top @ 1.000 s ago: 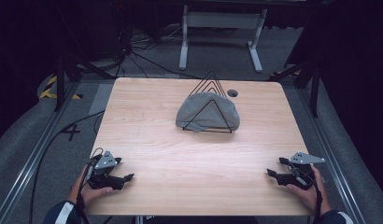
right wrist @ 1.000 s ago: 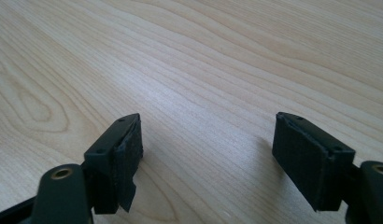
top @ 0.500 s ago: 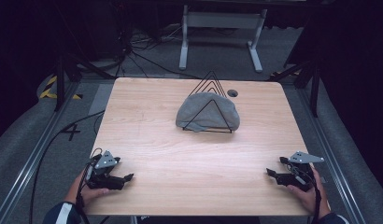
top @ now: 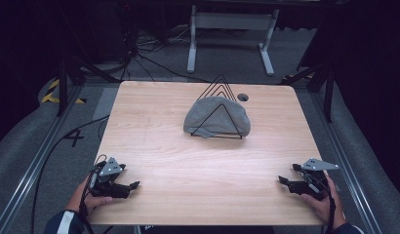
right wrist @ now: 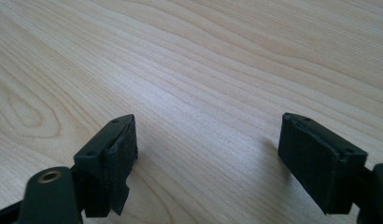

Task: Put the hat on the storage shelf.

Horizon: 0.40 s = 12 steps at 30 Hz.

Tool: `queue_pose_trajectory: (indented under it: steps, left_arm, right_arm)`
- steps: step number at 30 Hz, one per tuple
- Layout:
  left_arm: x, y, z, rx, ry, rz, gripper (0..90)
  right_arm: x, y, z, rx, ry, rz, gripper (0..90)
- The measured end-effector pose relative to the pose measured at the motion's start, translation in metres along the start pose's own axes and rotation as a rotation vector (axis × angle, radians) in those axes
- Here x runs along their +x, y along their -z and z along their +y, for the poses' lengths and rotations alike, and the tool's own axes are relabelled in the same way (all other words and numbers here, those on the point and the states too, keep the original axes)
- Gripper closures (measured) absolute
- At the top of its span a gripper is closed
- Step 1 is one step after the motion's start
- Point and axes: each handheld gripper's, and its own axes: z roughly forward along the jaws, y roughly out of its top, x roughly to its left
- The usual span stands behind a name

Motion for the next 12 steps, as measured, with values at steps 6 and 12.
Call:
queue_pose_trajectory:
  steps: [6, 12]
  left_arm:
    - [0.0, 0.0, 0.0, 0.0, 0.0, 0.0, 15.2]
    - [0.0005, -0.0005, 0.0004, -0.002, 0.0, 0.002, 15.0]
  right_arm:
    - [0.0, 0.0, 0.0, 0.001, 0.002, -0.001, 19.9]
    - [-0.0001, 0.0001, -0.0005, 0.008, 0.004, -0.005, 16.4]
